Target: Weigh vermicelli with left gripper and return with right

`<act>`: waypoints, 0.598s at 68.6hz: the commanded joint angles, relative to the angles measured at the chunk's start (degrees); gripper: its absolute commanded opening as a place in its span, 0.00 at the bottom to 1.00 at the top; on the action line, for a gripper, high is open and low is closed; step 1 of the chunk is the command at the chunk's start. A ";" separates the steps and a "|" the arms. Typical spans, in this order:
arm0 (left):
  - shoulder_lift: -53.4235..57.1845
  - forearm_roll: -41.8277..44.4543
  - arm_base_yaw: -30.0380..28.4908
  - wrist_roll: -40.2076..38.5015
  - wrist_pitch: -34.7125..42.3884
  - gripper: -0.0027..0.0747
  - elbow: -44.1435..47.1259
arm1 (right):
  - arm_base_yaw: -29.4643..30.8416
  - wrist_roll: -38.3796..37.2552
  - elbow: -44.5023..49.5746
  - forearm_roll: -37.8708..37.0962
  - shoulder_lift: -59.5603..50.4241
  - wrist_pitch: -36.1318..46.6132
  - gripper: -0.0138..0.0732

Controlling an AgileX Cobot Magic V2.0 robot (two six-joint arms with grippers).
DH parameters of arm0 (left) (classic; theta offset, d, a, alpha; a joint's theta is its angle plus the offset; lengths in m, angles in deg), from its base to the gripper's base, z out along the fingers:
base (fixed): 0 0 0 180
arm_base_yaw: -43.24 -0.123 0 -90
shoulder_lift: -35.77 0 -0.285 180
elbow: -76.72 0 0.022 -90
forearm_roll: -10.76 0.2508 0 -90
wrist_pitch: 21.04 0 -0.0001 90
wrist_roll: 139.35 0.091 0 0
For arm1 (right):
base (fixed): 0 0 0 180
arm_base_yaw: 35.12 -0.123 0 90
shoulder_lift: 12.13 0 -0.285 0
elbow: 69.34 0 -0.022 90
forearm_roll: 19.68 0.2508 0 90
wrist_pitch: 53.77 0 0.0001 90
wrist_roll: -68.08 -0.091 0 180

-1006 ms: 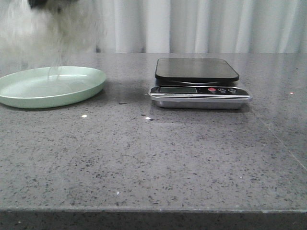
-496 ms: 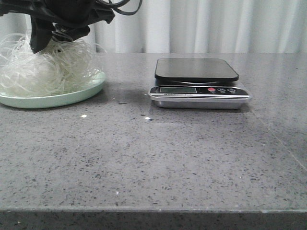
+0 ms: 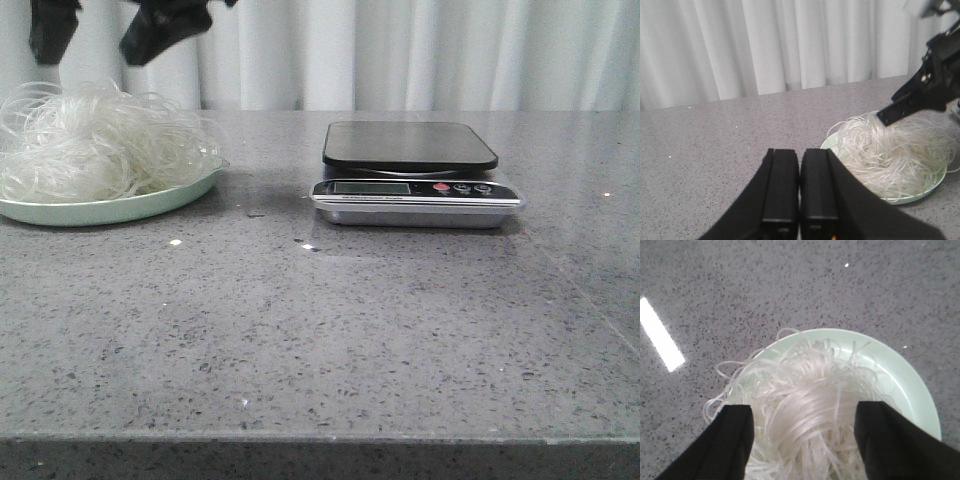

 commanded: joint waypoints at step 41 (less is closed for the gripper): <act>-0.56 -0.56 -0.11 -0.58 4.31 0.21 -1.41 | 24.10 0.25 -1.06 -3.86 -23.90 -18.56 0.33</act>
